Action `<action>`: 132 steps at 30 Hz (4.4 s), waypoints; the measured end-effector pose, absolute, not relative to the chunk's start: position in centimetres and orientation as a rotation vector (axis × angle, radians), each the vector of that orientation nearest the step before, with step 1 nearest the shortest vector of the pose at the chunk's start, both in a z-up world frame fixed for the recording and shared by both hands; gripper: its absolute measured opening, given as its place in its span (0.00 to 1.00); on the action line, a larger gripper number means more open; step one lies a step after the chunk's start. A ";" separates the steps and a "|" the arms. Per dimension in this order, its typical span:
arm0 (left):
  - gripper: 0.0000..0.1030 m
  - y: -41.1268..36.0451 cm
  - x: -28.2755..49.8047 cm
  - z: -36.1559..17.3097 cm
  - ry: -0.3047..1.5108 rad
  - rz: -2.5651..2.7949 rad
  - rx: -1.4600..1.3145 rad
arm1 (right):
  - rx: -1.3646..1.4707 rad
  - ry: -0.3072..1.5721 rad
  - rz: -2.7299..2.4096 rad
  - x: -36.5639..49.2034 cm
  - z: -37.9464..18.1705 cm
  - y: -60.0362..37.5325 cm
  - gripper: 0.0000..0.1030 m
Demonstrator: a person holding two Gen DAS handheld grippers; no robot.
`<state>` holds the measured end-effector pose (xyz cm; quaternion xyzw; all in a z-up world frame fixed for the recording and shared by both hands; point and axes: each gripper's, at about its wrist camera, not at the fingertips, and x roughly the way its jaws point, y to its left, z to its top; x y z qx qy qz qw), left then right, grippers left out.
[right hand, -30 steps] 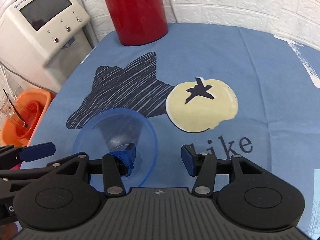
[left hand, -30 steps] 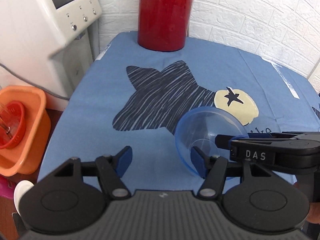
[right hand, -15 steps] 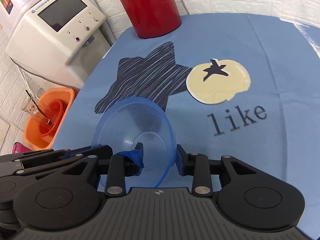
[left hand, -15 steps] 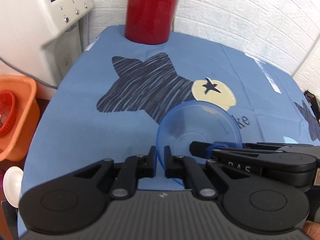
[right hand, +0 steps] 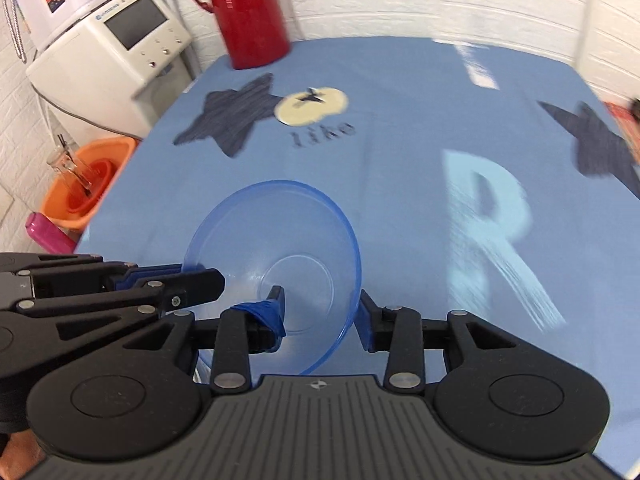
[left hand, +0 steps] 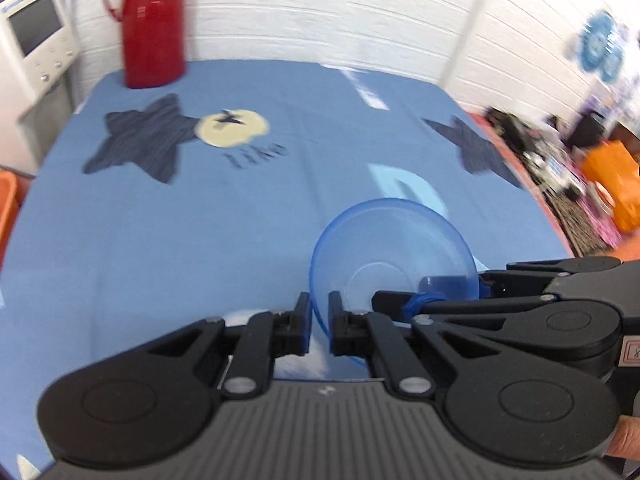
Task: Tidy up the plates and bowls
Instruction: 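Carry the blue bowl with the right gripper into the red bowl, then open the right gripper and release the blue bowl, then pinch the steel bowl rim holding the nested bowls with the right gripper, then carry the nested bowls with the right gripper over the plate stack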
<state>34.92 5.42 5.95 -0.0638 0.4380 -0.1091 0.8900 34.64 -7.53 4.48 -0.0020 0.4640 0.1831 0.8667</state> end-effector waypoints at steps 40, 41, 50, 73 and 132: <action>0.52 4.6 24.4 3.0 0.907 -0.295 -0.049 | 0.406 0.673 0.250 16.5 -0.7 -22.9 0.25; 0.52 4.7 24.3 2.9 0.907 -0.300 -0.047 | 0.436 0.663 0.229 15.7 -1.1 -23.3 0.25; 0.54 4.1 24.6 2.9 0.857 -0.309 0.026 | 0.499 0.647 0.116 14.5 -2.0 -24.1 0.29; 0.57 4.0 29.7 1.0 0.991 -0.373 0.074 | 0.489 0.674 0.124 16.9 -2.0 -22.7 0.30; 0.67 3.6 32.2 -1.7 1.038 -0.383 -0.028 | 0.115 0.869 0.116 24.4 -3.7 -19.1 0.46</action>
